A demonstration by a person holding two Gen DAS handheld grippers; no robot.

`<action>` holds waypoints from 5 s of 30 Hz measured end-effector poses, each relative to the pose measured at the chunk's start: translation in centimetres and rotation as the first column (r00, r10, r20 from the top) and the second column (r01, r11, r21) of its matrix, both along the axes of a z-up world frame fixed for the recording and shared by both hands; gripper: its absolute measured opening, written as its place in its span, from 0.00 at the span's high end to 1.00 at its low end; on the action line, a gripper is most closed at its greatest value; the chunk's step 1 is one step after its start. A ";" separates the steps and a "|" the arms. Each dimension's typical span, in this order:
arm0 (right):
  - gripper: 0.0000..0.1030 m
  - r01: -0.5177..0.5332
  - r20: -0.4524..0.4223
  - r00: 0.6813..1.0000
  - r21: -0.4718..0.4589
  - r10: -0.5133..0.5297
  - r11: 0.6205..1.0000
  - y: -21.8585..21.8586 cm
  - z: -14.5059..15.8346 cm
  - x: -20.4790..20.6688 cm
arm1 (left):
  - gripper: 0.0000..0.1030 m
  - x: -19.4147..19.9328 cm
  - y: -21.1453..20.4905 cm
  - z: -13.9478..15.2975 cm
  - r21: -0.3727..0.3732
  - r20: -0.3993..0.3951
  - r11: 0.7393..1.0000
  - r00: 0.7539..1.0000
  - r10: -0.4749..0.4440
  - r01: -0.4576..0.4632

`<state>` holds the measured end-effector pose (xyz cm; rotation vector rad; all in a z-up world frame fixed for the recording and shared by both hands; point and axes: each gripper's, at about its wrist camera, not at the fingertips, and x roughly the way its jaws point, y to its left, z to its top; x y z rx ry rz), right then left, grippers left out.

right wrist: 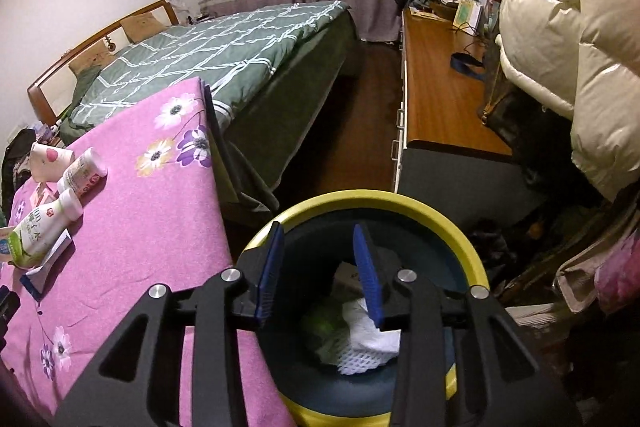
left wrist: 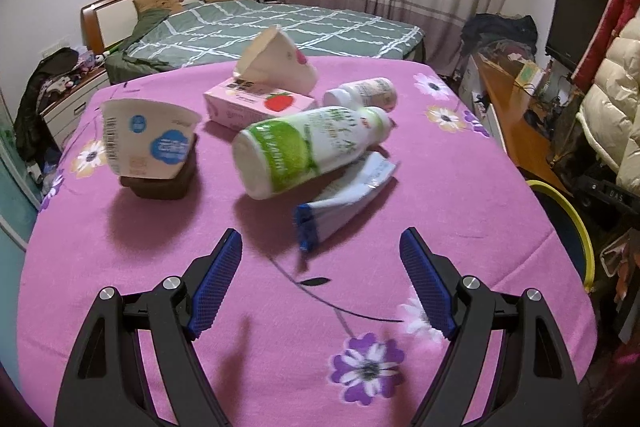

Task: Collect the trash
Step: 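Grasp the white yogurt cup by its rim with the left gripper, then carry the yogurt cup over the yellow bin and open the left gripper, then move the right gripper to the white-and-blue squeeze pouch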

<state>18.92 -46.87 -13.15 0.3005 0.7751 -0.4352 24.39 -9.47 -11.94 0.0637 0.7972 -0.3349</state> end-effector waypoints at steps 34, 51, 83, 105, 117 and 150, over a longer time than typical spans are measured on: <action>0.63 -0.064 -0.020 0.998 0.045 0.065 0.997 3.0 -1.4 4.7 | 0.22 12.6 8.7 0.3 0.096 -0.003 0.987 0.991 0.132 -0.131; 0.63 -0.070 0.037 0.997 0.068 0.067 0.995 2.6 -0.6 2.9 | 0.22 6.5 6.9 6.7 0.070 0.132 0.989 0.984 0.118 -0.128; 0.63 0.137 -0.030 0.990 0.018 -0.137 0.990 -7.0 -2.7 -10.3 | 0.22 -5.5 -29.9 -0.1 0.016 -0.078 0.849 0.847 -0.526 0.529; 0.56 0.064 -0.009 0.998 0.034 -0.064 0.997 -4.0 -2.2 -8.9 | 0.09 -3.8 -19.0 3.9 -0.023 -0.007 0.946 0.947 -0.322 0.322; 0.56 -0.242 -0.011 0.970 0.007 0.242 0.970 10.2 -0.6 0.7 | 0.06 -2.9 3.8 5.5 0.026 0.112 0.991 0.986 0.125 -0.129; 0.34 -0.364 -0.098 0.926 0.033 0.366 0.931 27.4 -2.9 10.1 | 0.06 -0.6 16.8 1.5 -0.092 0.032 0.973 0.976 0.215 -0.211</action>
